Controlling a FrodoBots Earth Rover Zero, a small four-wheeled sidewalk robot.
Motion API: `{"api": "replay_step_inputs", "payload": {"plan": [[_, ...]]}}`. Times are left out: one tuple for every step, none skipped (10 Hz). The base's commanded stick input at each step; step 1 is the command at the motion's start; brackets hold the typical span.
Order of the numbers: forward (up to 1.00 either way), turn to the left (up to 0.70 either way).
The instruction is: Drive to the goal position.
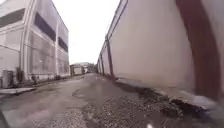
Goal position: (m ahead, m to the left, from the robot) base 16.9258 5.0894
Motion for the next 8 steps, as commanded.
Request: {"api": "replay_step_inputs", "payload": {"plan": [[0.85,0.3],[0.85,0.34],[0.85,0.34],[0.85,0.0],[0.85,0.0],[0.85,0.0],[0.85,0.0],[0.85,0.0]]}}
